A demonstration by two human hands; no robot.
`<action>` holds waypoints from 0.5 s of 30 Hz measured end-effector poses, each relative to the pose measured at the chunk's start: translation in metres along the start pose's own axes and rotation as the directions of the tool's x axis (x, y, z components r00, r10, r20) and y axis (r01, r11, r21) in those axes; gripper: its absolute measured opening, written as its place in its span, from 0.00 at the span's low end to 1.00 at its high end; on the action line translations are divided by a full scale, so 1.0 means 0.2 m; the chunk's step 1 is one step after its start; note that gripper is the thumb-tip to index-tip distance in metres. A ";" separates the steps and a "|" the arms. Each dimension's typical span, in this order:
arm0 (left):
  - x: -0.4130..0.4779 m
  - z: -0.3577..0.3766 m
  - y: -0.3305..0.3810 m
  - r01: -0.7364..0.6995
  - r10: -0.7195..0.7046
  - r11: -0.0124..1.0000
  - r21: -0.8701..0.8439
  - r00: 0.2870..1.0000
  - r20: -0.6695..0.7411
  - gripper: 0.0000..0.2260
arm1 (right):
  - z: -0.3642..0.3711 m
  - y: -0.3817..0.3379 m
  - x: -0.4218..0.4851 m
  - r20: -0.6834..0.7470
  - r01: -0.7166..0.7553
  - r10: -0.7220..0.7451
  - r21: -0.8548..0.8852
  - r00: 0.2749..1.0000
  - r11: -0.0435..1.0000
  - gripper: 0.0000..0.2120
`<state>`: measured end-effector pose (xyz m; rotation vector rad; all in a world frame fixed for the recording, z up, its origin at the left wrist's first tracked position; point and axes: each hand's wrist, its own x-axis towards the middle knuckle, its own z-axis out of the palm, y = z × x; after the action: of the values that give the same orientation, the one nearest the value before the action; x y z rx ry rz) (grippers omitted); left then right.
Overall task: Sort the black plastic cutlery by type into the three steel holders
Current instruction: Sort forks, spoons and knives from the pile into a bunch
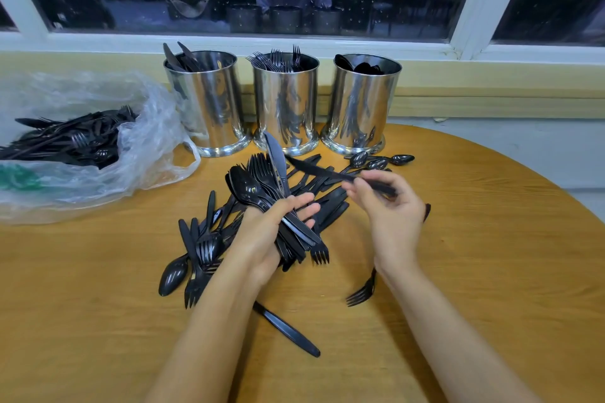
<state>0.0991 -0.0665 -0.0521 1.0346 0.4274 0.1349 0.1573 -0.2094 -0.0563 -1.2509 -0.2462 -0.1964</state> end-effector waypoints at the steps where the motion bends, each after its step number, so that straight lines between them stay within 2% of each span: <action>1: 0.00 0.00 0.00 0.000 0.000 1.000 -0.013 1.000 0.010 0.11 | 0.01 0.01 -0.01 0.038 -0.023 0.024 -0.019 0.999 1.000 0.04; 5: -0.02 0.00 0.02 -0.007 0.007 0.996 -0.084 1.000 -0.006 0.10 | 0.04 0.05 -0.06 0.233 -0.096 0.152 -0.232 0.961 0.968 0.03; 10: -0.02 0.00 0.04 -0.053 0.047 0.997 -0.050 0.993 -0.110 0.10 | 0.05 0.05 -0.06 0.399 0.018 0.146 -0.378 0.905 0.926 0.04; 12: -0.02 -0.01 0.05 -0.077 0.073 0.997 -0.018 0.983 -0.170 0.09 | 0.02 0.05 -0.04 0.419 0.062 0.132 -0.418 0.898 0.907 0.04; 15: -0.01 -0.02 0.07 -0.131 0.126 0.991 -0.016 0.976 -0.179 0.11 | -0.04 0.07 0.02 0.351 0.104 0.117 -0.550 0.929 0.828 0.06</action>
<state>0.0962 -0.0567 -0.0408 1.0264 0.5189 0.3497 0.1651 -0.2134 -0.0697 -1.8835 -0.5413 -0.0160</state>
